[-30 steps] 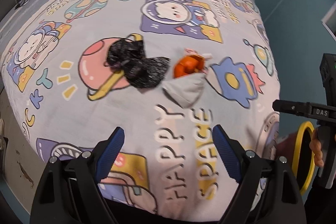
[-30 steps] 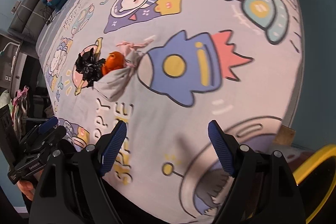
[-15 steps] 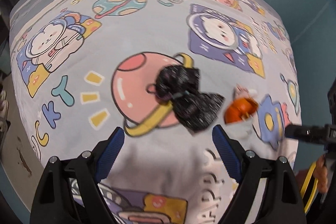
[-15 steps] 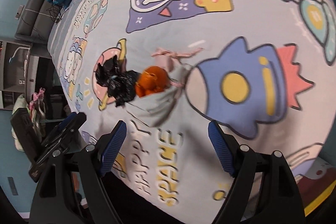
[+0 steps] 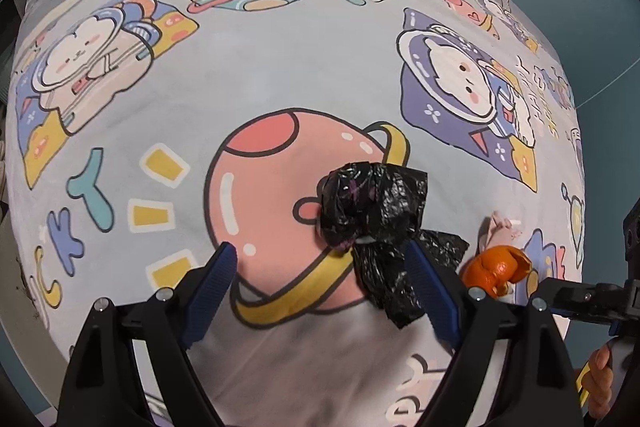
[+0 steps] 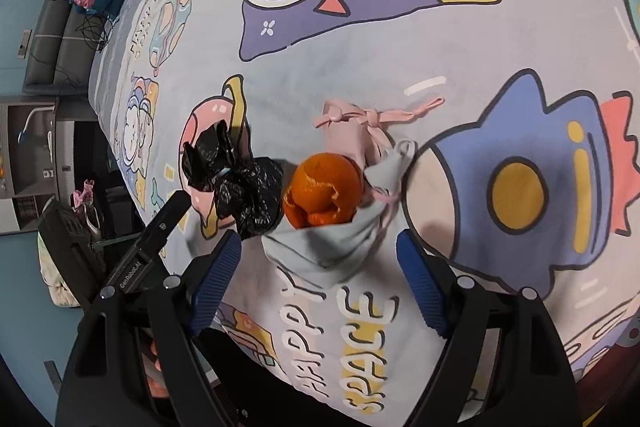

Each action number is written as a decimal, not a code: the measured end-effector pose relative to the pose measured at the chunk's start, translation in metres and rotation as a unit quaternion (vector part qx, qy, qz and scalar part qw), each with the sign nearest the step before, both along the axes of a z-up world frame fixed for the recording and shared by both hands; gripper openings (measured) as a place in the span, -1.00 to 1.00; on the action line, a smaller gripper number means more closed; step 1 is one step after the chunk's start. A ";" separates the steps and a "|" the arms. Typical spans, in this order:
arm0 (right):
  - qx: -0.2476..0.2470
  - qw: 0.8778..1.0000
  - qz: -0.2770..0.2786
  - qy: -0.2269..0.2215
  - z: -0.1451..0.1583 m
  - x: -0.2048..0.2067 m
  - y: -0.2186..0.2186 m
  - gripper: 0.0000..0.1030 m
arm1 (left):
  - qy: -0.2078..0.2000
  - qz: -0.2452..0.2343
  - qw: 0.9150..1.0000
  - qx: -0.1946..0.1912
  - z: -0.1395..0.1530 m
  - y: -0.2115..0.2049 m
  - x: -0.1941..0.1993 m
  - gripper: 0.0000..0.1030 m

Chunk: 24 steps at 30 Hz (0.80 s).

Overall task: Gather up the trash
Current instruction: 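Grasp the black plastic bag with the left tool while the right tool grasps the white bundle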

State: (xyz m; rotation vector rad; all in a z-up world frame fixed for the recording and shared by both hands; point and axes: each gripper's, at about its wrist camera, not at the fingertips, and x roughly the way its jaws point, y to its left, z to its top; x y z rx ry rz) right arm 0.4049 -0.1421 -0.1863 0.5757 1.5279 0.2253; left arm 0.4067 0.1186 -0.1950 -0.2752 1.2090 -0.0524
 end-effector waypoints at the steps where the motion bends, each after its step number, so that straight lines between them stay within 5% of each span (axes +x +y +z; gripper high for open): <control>1: -0.004 1.000 -0.002 0.001 -0.002 0.002 0.000 0.47 | 0.002 0.001 1.000 -0.001 -0.002 0.000 0.001 0.59; 13: -0.031 0.999 -0.009 0.039 -0.033 0.020 0.005 0.47 | 0.014 -0.015 1.000 -0.008 -0.022 -0.008 0.013 0.47; 19: -0.042 0.998 -0.012 0.041 -0.040 0.025 0.008 0.32 | 0.024 -0.026 0.999 -0.015 -0.031 -0.013 0.019 0.14; 24: -0.050 0.998 0.000 0.034 -0.038 0.026 0.018 0.00 | 0.023 -0.049 0.998 -0.030 -0.029 -0.026 0.019 -0.53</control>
